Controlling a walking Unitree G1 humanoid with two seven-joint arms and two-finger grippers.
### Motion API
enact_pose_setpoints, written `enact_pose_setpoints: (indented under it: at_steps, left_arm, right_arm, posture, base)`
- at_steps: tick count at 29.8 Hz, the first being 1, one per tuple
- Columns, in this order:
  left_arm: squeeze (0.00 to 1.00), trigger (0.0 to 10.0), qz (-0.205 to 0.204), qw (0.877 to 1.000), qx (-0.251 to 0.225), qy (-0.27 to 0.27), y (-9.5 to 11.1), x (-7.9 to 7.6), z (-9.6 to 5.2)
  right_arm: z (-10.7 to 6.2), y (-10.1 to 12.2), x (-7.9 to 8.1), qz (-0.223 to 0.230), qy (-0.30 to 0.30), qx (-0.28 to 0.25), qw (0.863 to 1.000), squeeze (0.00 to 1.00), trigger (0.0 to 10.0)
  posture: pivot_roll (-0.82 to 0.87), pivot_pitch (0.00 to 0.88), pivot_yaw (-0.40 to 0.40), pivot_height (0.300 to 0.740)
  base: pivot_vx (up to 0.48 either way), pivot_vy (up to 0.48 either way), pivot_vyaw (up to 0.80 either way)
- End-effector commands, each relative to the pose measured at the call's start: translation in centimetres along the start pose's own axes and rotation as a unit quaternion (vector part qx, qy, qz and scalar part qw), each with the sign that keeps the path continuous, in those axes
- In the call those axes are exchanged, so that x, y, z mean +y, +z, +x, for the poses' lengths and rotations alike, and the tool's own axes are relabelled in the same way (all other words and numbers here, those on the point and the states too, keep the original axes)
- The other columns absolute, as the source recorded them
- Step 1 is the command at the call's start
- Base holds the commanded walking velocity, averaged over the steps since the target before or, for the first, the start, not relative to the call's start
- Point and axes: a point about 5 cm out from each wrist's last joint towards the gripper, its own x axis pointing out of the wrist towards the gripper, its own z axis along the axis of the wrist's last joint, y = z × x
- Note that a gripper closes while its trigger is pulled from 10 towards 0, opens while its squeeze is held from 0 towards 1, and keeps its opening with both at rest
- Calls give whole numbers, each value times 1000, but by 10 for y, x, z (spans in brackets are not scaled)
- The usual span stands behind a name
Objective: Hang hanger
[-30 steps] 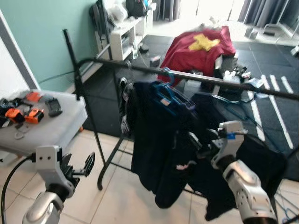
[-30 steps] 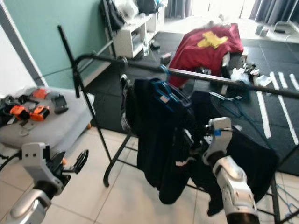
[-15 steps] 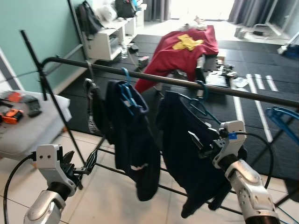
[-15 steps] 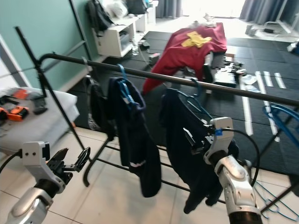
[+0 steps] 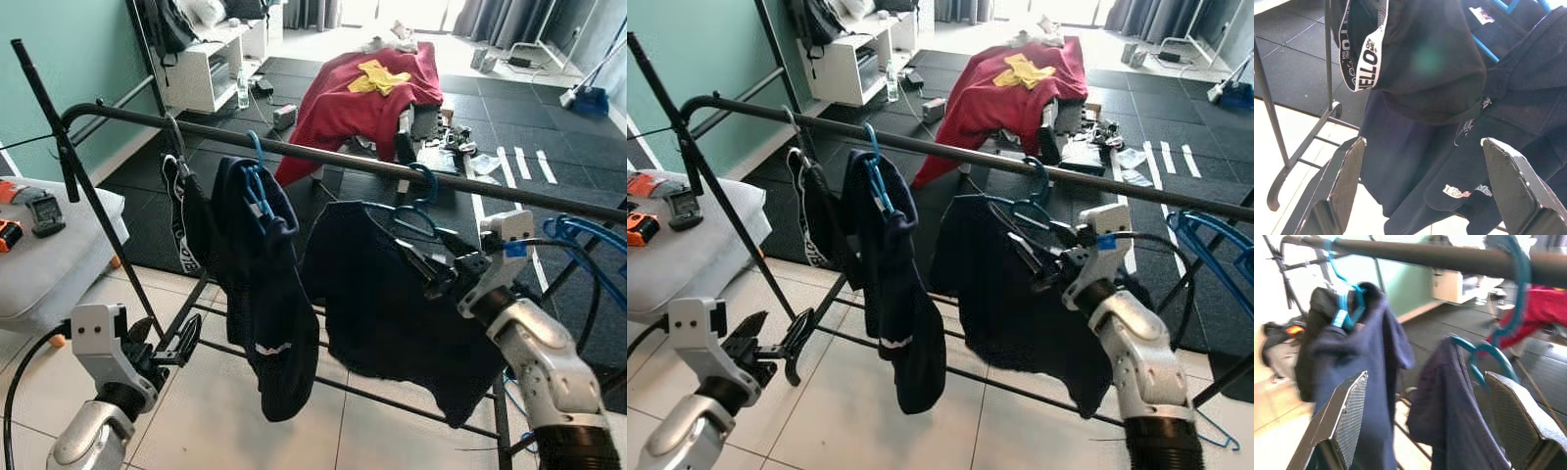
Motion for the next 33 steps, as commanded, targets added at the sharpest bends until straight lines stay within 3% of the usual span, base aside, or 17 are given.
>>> enact_pose_setpoints:
  at_steps: [1, 6, 7, 8, 10, 15, 21, 26, 27, 28, 33]
  left_arm:
    - [0, 10000, -4, 1000, 1, 0, 0, 1, -2]
    - [0, 10000, -6, 1000, 1, 0, 0, 1, -2]
    - [0, 10000, -6, 1000, 1, -1, 0, 1, -2]
    - [0, 10000, -6, 1000, 1, -1, 0, 1, -2]
    - [0, 10000, -6, 1000, 1, -1, 0, 1, -2]
    - [0, 10000, -7, 1000, 2, -1, 0, 1, -3]
    - [0, 10000, -6, 1000, 2, -1, 0, 0, -3]
    - [0, 10000, -6, 1000, 2, -1, 0, 0, -4]
    - [0, 10000, -6, 1000, 2, -1, 0, 0, -4]
    - [0, 10000, -6, 1000, 2, -1, 0, 0, -3]
    - [0, 10000, -6, 1000, 2, -2, 0, 0, -3]
  right_arm:
    - [-1, 15, -3, -6, 11, -14, 1000, 0, 10000]
    - [-2, 27, -15, -31, -16, -20, 999, 0, 10000]
    - [-4, 28, -21, -58, -31, 1, 998, 0, 10000]
    - [-4, 28, -21, -58, -31, 1, 998, 0, 10000]
    - [-9, 22, -32, -98, -59, 57, 992, 0, 10000]
    - [-15, 10, -37, -89, -74, 115, 987, 0, 10000]
    - [-24, -23, -24, -78, -29, 225, 971, 0, 10000]
    - [-26, -29, -24, -71, -34, 244, 967, 0, 10000]
    - [-25, -29, -28, -67, -46, 244, 966, 0, 4471]
    - [-25, -28, -31, -64, -59, 242, 966, 0, 0]
    - [-25, -26, -36, -65, -77, 239, 966, 0, 0]
  posture:
    - [-119, 64, -28, 740]
    - [-120, 64, -28, 740]
    - [-121, 65, -28, 740]
    - [-121, 65, -28, 740]
    - [-122, 67, -27, 740]
    - [-121, 68, -27, 740]
    - [-116, 69, -32, 740]
    - [-115, 69, -32, 740]
    - [-117, 68, -32, 740]
    - [-117, 67, -33, 740]
    - [-119, 67, -33, 740]
  base:
    - [0, 0, 0]
    - [0, 0, 0]
    - [0, 0, 0]
    - [0, 0, 0]
    - [0, 0, 0]
    - [0, 0, 0]
    - [0, 0, 0]
    - [0, 0, 0]
    - [0, 0, 0]
    - [0, 0, 0]
    - [0, 0, 0]
